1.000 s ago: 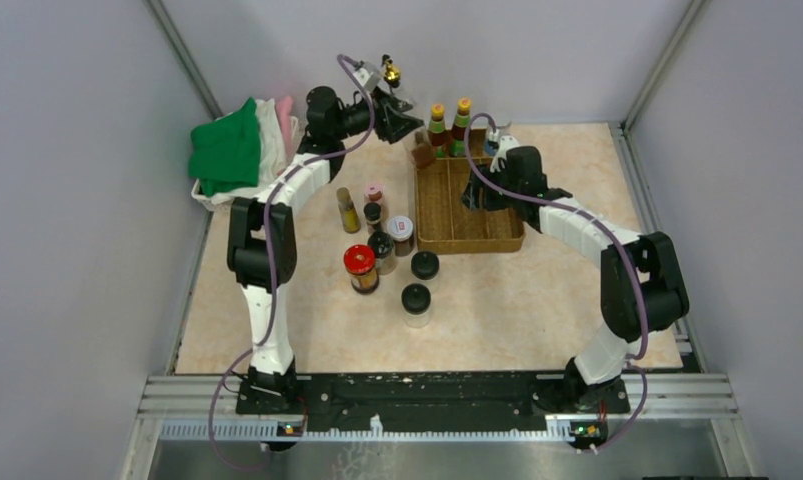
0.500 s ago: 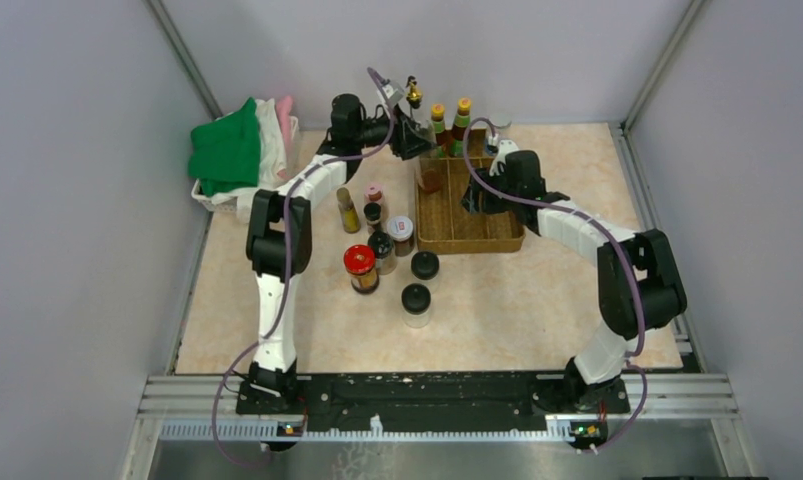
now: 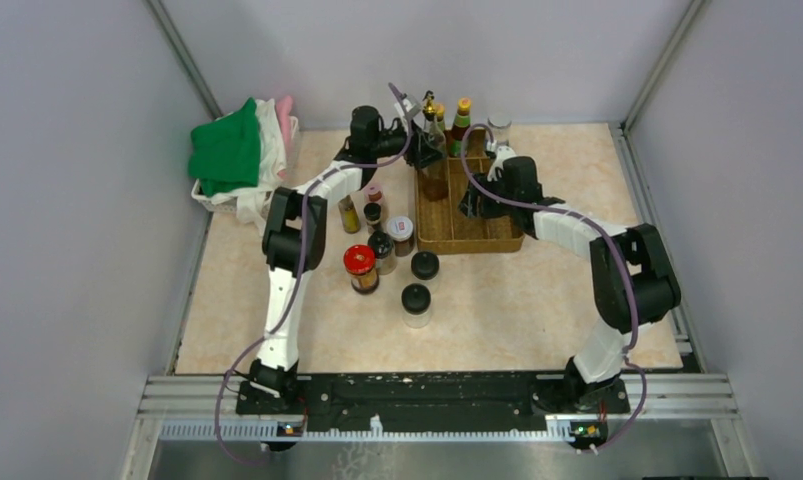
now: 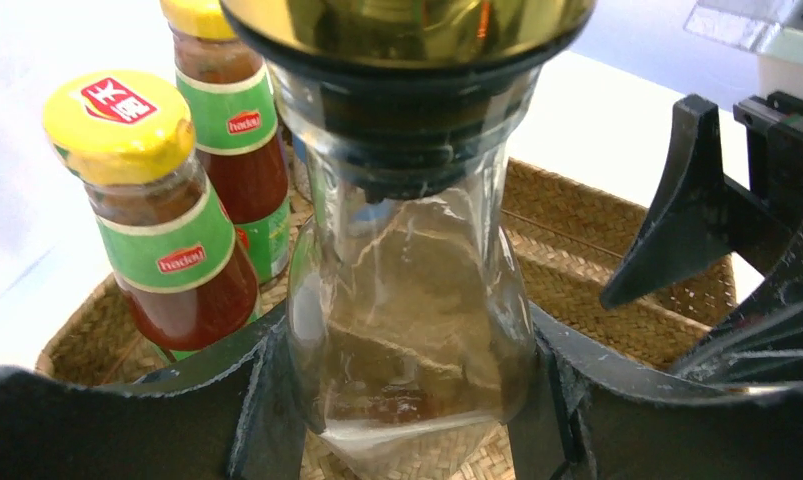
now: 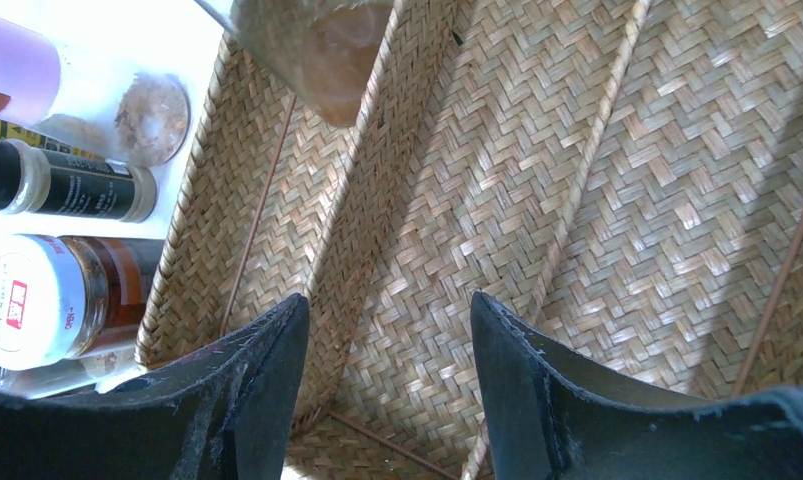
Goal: Organize the condiment bottles
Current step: Place the bottle in the storage box.
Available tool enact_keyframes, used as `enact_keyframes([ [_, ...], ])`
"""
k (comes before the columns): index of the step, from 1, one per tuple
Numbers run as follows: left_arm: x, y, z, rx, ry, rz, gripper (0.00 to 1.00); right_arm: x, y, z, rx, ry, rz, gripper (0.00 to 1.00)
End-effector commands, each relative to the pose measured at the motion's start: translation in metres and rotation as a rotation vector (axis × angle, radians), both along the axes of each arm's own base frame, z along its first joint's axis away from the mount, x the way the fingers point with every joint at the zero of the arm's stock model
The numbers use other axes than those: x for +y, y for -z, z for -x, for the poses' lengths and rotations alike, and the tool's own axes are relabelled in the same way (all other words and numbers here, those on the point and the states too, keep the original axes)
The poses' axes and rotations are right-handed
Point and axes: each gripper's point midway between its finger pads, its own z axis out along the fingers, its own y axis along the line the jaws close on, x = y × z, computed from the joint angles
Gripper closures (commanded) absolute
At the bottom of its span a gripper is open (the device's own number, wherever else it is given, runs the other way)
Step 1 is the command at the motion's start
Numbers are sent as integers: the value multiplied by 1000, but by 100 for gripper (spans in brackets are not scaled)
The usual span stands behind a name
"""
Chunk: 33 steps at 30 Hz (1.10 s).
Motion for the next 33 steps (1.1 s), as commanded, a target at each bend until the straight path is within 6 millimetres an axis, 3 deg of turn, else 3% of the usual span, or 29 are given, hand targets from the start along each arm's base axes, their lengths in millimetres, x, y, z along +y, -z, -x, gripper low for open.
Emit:
enact_keyframes([
  [1, -6, -46, -14, -207, -12, 25, 97, 6, 0, -4, -19, -13, -51, 40],
  [14, -7, -30, -25, -236, 4, -34, 92, 12, 8, -2, -4, -29, -81, 41],
  [16, -6, -30, -24, -237, -3, -49, 79, 13, 8, -3, -2, -30, -83, 41],
  [19, -1, -27, -22, -240, -26, -67, 48, 13, 9, -3, 2, -31, -85, 41],
  [23, 4, -30, -19, -246, -45, -90, 34, 14, 9, -1, 6, -34, -91, 41],
  [25, 6, -30, -18, -244, -55, -105, 17, 15, 7, 0, 7, -40, -97, 41],
  [33, 17, -43, -11, -260, -104, -129, 1, 15, 1, 4, 8, -37, -112, 41],
])
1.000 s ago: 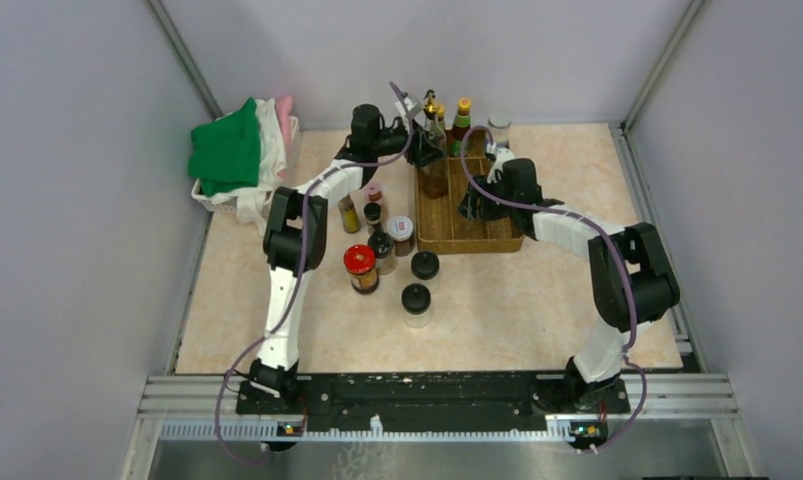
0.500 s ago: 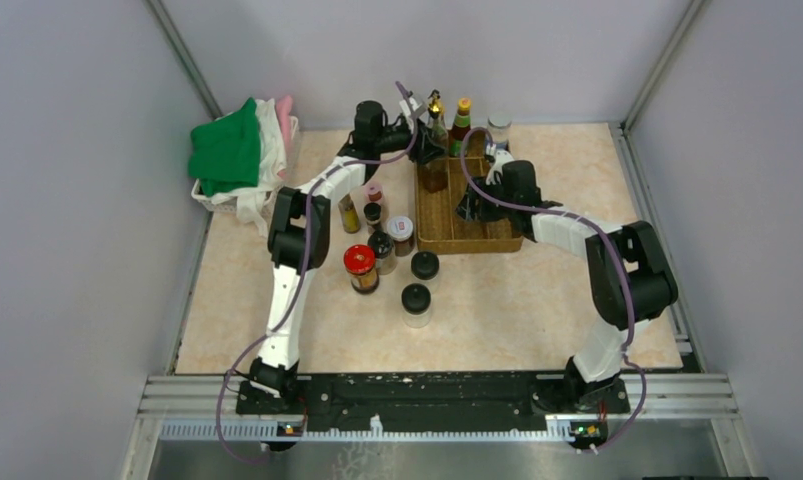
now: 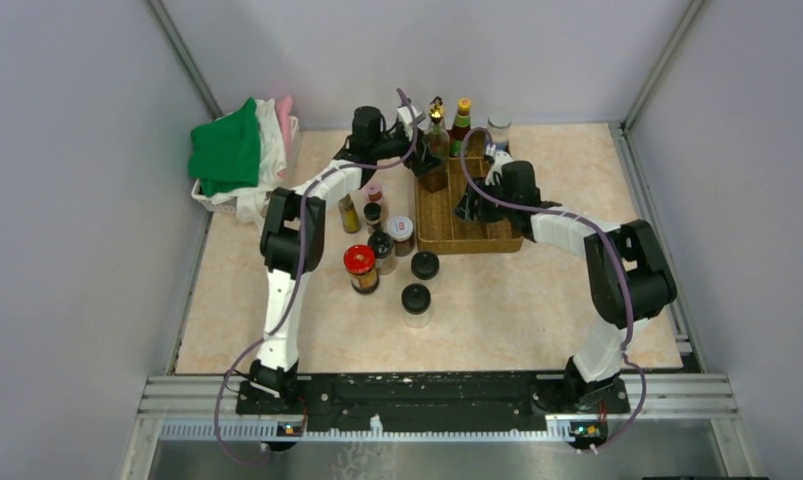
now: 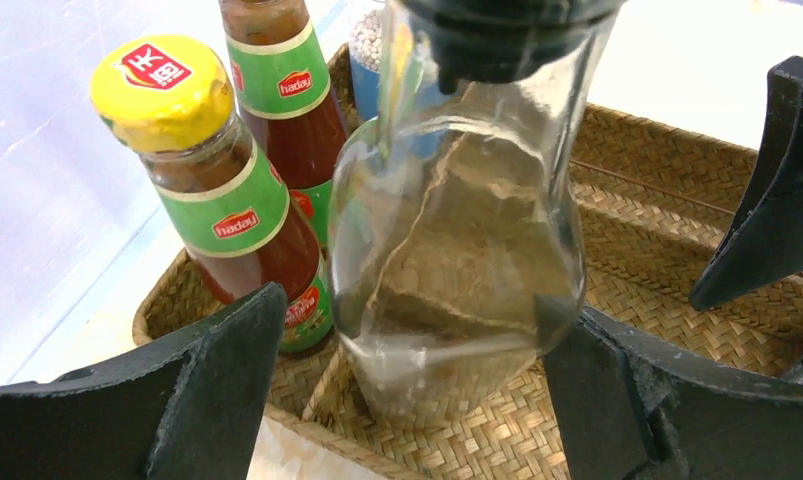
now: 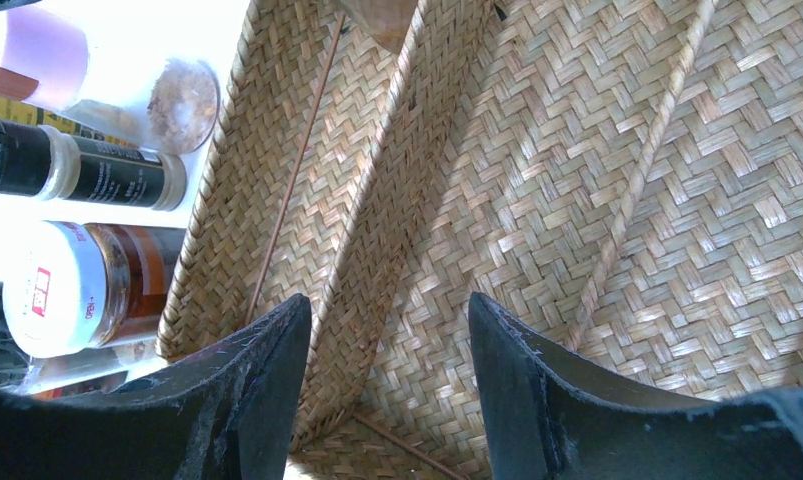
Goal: Organize the condiment bottles
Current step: Place the bottle in the storage box.
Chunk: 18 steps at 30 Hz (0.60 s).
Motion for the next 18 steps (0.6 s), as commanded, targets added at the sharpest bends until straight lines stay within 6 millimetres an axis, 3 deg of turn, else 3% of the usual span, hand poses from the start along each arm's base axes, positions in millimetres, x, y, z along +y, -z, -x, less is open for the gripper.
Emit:
enact_keyframes([
  [1, 10, -57, 7, -125, -31, 10, 1, 0, -13, -1, -31, 0, -30, 41],
  [7, 27, -87, 19, -144, -124, 15, 1, -3, -27, 9, -42, 8, -29, 41],
  [12, 59, -111, 45, -92, -284, 3, 1, -6, -43, 23, -77, 12, 99, 42],
  [15, 82, -110, 70, -29, -390, -2, 1, 5, -55, 42, -93, -32, 202, 41],
  [18, 105, -98, 98, 57, -490, -4, 8, 17, -64, 65, -90, -92, 213, 40],
])
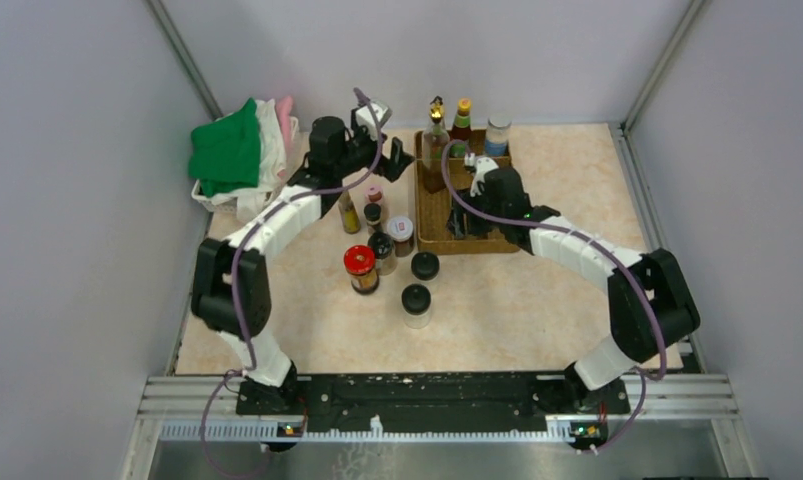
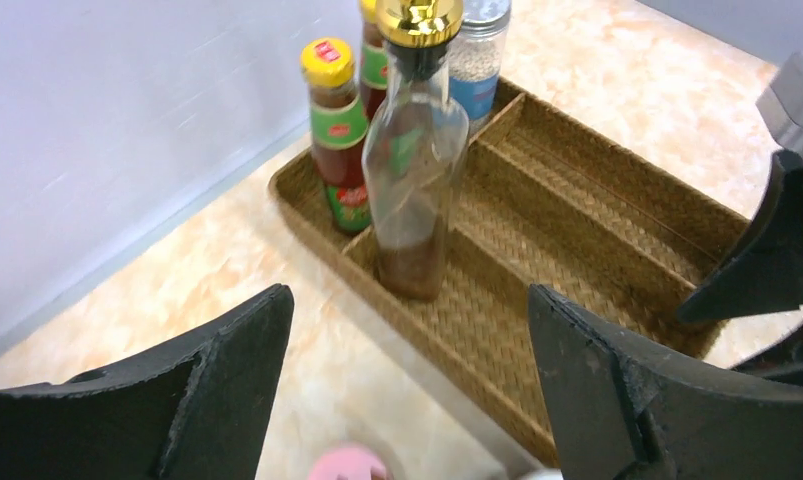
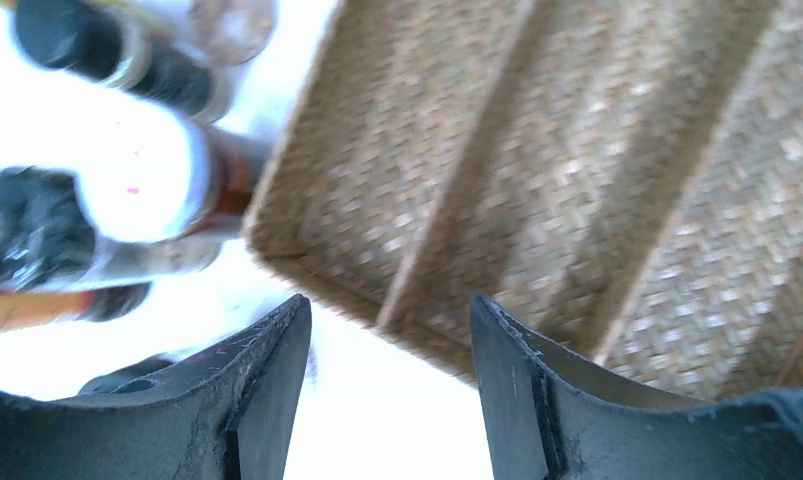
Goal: Organize the condiment bottles
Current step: Place the bottle in the storage box, then pick up the bottle from the center of the board.
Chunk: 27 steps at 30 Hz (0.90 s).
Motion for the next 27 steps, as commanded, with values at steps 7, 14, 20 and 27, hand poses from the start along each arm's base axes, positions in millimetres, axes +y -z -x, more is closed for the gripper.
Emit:
enact_keyframes([
  [7, 64, 22, 81, 224, -311, 73, 10, 13, -34, 63, -26, -132, 21, 40],
  [14, 81, 35, 100, 278, -380, 57, 10, 39, -24, 88, 12, -230, -20, 40],
  [20, 91, 32, 108, 280, -424, 57, 10, 79, -21, 103, -1, -306, 0, 39],
  [27, 90, 32, 114, 292, -410, 59, 10, 115, -7, 99, 6, -319, 35, 39],
])
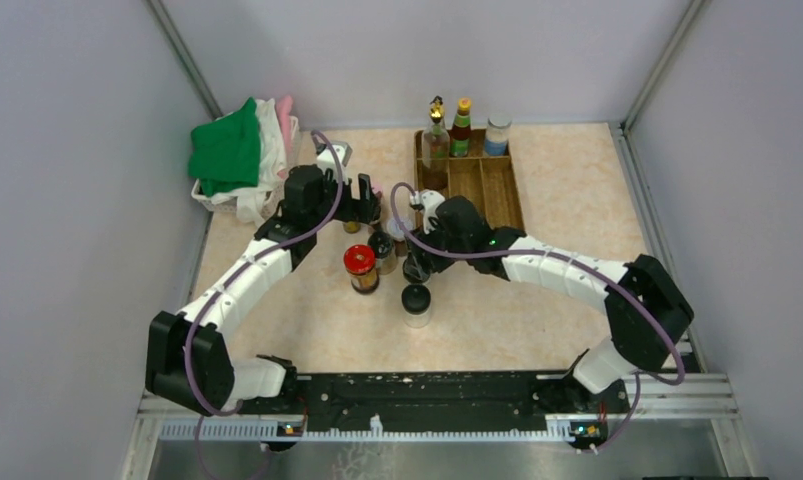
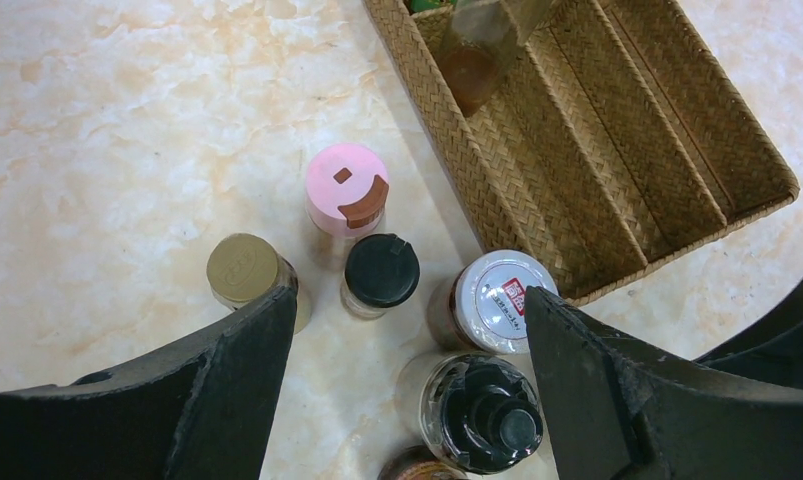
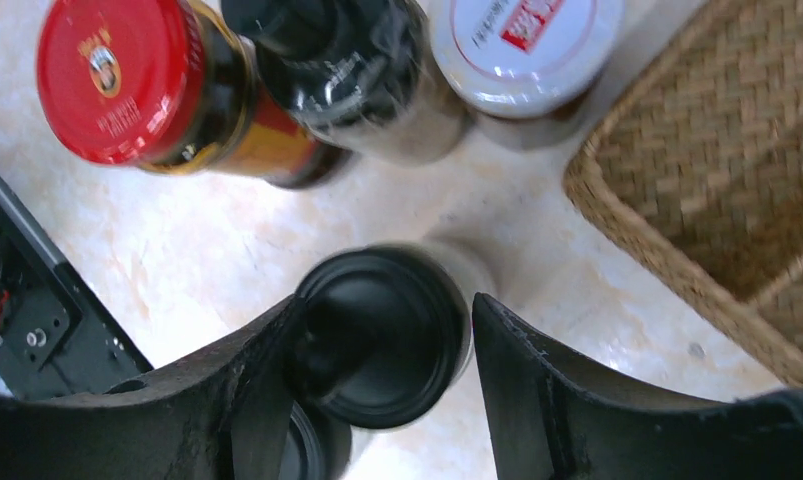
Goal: Organize the condiment bottles
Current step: Pick up the bottle from the center of the board.
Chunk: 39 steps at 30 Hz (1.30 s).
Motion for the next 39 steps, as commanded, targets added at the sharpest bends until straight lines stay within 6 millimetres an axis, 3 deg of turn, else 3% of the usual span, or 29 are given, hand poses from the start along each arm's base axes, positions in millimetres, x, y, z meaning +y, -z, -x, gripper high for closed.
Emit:
enact_keyframes([
  [1, 0, -8, 5, -13, -3, 17, 10, 21, 0, -16, -40, 34, 11, 39],
  [7, -2, -10, 6, -16, 13, 22, 10, 15, 19, -24, -33, 93, 79, 39],
  [10, -4, -10, 7, -14, 23, 27, 11, 7, 27, -24, -31, 118, 122, 33],
  [15, -6, -8, 7, -9, 29, 33, 11, 0, 34, -18, -22, 116, 157, 29],
  [28, -3, -12, 9, -10, 14, 39, 11, 8, 51, 0, -1, 74, 191, 23],
  [35, -4, -12, 10, -10, 22, 39, 12, -3, 58, -6, -20, 122, 234, 34],
  [39, -5, -10, 9, -7, 25, 36, 12, -4, 52, -11, -44, 147, 230, 43],
])
